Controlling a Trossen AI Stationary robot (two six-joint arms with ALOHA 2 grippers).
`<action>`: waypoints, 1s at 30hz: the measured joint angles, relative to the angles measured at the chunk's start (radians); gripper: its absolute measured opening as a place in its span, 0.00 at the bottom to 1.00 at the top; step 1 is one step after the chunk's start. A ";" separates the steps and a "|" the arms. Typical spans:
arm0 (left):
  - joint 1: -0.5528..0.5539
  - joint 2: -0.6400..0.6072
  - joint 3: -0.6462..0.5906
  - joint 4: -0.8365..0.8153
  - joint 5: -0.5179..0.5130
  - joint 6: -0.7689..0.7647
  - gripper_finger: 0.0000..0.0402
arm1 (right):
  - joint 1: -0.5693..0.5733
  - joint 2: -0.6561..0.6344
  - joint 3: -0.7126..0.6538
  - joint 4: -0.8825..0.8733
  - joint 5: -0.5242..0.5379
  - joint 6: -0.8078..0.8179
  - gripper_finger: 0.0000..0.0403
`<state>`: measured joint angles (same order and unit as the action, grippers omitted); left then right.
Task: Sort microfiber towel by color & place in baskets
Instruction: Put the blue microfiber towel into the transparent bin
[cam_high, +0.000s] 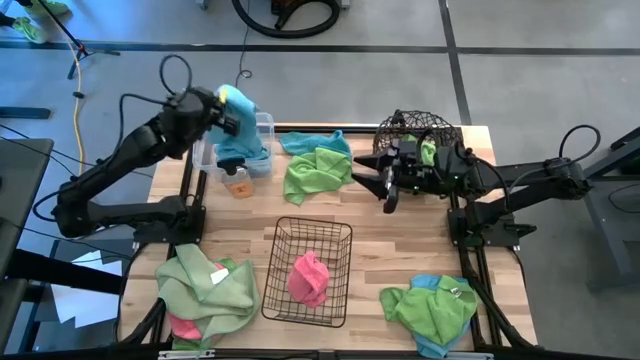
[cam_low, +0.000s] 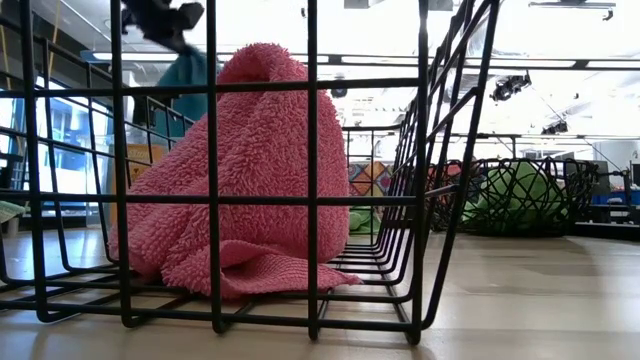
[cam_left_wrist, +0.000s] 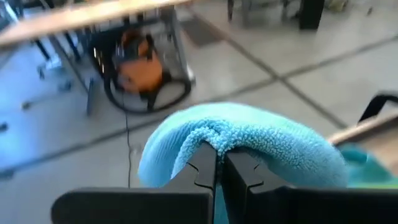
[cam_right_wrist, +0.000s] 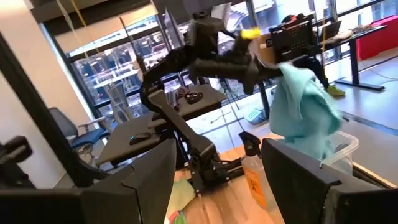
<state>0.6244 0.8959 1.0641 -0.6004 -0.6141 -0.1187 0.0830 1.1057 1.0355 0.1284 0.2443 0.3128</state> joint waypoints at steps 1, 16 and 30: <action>0.000 0.001 -0.009 -0.034 0.004 -0.033 0.00 | 0.000 0.000 0.000 -0.004 -0.009 0.000 0.58; 0.055 0.074 0.086 -0.440 0.355 -0.410 0.00 | 0.000 0.000 0.000 -0.033 -0.013 0.000 0.58; 0.066 0.294 0.504 -0.908 0.256 -0.367 0.00 | -0.006 0.000 0.000 -0.061 -0.012 -0.034 0.58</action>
<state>0.6902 1.1899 1.5683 -1.5083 -0.3580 -0.4854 0.0766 1.1061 1.0355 0.0672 0.2321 0.2790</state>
